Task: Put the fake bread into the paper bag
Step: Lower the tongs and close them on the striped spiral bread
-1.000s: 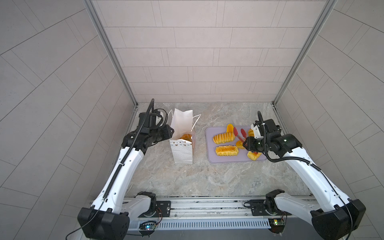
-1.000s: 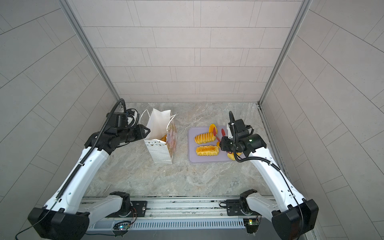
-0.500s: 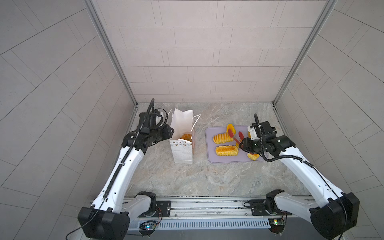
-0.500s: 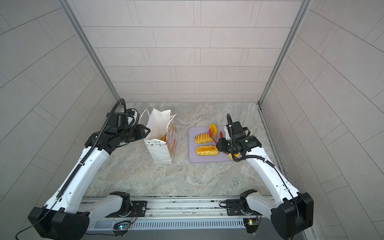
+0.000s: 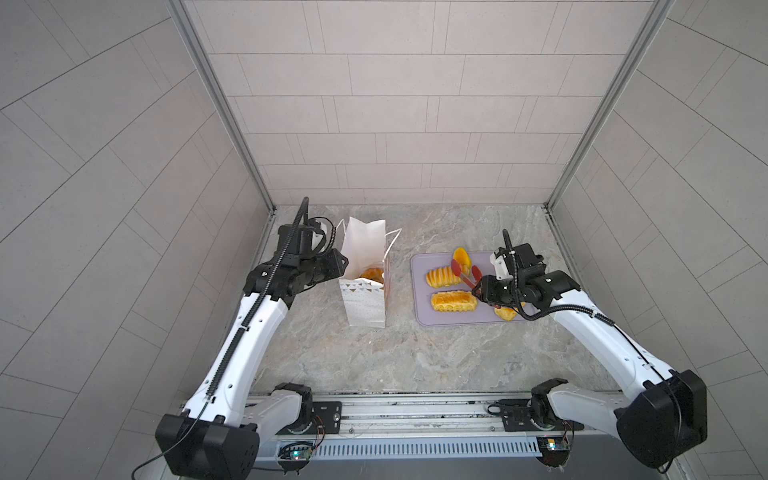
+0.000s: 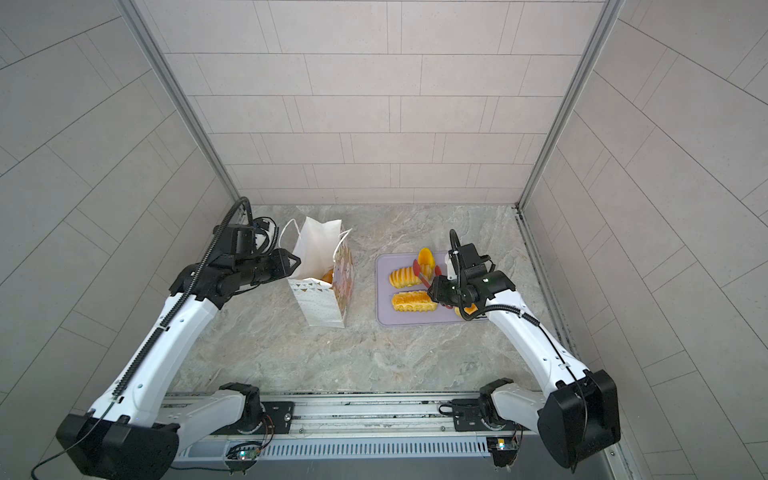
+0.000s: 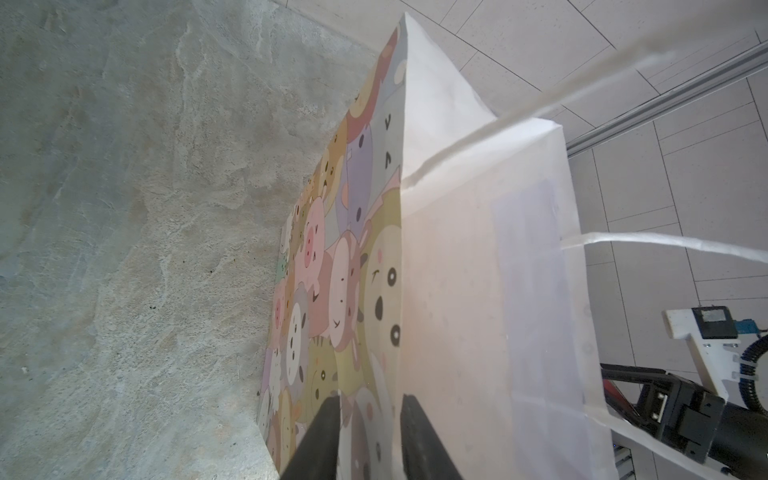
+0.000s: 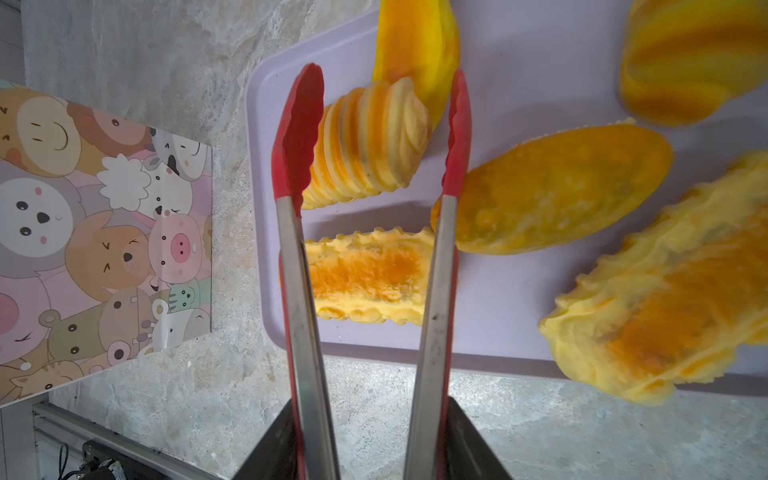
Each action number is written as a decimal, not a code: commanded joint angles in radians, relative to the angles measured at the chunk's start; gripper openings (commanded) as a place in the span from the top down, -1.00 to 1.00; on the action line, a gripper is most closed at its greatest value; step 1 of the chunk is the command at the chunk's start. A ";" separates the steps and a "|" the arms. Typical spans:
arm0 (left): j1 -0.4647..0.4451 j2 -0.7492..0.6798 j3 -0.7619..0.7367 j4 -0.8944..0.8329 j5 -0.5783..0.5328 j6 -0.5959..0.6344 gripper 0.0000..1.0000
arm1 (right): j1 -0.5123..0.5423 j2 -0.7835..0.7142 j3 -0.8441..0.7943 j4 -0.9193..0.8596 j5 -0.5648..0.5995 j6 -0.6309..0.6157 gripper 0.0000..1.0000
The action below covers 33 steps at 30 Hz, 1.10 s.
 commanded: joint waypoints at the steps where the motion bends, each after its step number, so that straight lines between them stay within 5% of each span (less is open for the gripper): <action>1: 0.007 -0.001 -0.006 0.019 -0.001 0.010 0.38 | -0.004 0.000 -0.002 0.038 -0.010 0.018 0.00; 33: 0.007 -0.010 -0.002 0.016 -0.005 0.008 0.38 | -0.006 -0.071 0.049 -0.023 0.012 0.014 0.40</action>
